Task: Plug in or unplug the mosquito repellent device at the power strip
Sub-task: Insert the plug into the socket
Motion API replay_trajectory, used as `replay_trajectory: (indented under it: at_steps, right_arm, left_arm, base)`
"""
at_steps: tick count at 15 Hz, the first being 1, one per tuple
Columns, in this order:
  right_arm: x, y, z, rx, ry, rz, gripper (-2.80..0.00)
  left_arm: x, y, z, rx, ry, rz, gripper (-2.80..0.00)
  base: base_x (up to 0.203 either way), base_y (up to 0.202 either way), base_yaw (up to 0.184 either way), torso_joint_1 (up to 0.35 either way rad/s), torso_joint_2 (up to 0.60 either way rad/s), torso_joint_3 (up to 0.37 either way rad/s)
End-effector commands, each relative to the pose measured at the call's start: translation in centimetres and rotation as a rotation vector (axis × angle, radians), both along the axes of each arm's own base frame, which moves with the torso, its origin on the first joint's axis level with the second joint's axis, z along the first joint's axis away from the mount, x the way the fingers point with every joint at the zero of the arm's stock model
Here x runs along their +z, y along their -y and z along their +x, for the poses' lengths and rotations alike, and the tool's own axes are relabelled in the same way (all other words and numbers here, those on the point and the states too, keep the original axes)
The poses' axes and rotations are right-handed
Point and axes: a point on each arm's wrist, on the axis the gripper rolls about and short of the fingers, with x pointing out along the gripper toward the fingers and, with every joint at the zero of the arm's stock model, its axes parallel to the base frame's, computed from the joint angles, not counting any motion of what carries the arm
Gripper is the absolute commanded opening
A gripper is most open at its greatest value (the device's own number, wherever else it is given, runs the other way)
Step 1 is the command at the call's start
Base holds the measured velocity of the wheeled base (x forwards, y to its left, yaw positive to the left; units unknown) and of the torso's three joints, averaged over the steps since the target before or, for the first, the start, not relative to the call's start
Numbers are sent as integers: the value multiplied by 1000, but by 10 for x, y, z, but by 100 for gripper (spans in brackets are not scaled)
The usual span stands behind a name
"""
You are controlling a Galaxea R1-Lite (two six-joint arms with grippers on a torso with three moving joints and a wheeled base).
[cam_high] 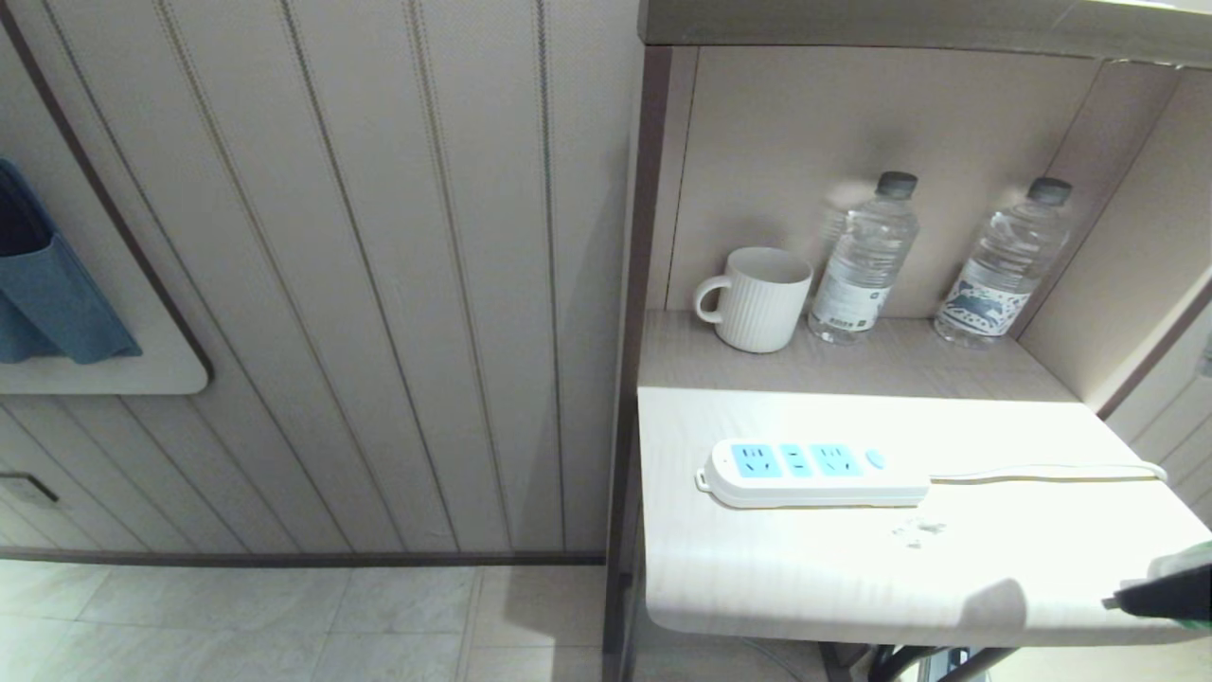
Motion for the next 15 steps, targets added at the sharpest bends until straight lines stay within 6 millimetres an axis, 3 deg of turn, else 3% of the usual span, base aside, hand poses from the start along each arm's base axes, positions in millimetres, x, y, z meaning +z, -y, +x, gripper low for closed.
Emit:
replay_trajectory:
  at_steps: [1,10,15]
  right_arm:
    - [-5,-1,5,2,-34,-8,-280]
    - [-10,-3,11,3,-58,-18,-280]
    - [-12,-3,11,1,-64,-21,-280]
  left_arm:
    - [0,0,0,0,0,1,-280]
    - [0,0,0,0,-1,1,-280]
    - [0,0,0,0,0,1,-280]
  base:
    - [0,0,0,0,0,0]
    - [0,0,0,6,-17,-10]
    - [0,0,0,169,-409,-239]
